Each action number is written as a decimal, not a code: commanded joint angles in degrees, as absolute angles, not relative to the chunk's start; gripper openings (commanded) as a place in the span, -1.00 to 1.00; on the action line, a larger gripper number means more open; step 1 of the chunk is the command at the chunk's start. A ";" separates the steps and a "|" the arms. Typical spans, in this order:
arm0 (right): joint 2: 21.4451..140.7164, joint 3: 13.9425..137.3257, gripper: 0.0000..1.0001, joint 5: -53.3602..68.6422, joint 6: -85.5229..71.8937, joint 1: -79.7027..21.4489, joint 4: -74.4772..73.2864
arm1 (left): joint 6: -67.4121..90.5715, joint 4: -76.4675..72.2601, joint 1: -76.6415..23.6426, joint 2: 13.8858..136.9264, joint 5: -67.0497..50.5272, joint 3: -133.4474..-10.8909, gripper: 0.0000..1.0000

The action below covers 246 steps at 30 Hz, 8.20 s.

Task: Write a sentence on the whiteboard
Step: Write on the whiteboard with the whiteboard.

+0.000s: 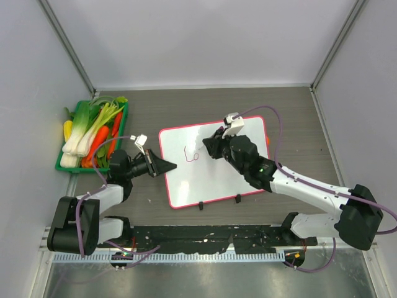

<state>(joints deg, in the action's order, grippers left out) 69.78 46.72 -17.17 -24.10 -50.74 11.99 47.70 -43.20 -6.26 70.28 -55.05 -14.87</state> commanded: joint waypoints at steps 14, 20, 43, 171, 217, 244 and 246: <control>71.72 46.49 -0.99 -19.25 -23.73 -50.45 14.85 | 41.04 -39.11 -6.77 69.96 -50.36 -15.03 -1.00; 72.42 45.35 -0.99 -20.39 -23.56 -50.45 15.47 | 41.04 -39.02 -6.68 70.31 -50.27 -15.20 -1.00; 70.32 41.40 -0.99 -19.07 -23.91 -50.45 13.54 | 41.13 -39.11 -6.77 70.49 -50.19 -15.29 -1.00; 66.18 40.52 -0.99 -23.99 -25.14 -47.20 10.29 | 40.78 -38.76 -7.12 70.14 -50.18 -15.21 -1.00; 67.33 38.32 -0.99 -13.54 -28.12 -46.14 13.36 | 40.69 -38.67 -7.12 70.14 -50.18 -15.29 -1.00; 63.46 36.65 -0.99 -19.33 -27.16 -46.14 10.20 | 40.69 -38.76 -7.12 70.14 -50.10 -15.29 -1.00; 62.41 35.86 -0.99 -20.12 -27.16 -46.14 11.42 | 40.69 -38.76 -7.12 70.14 -50.10 -15.29 -1.00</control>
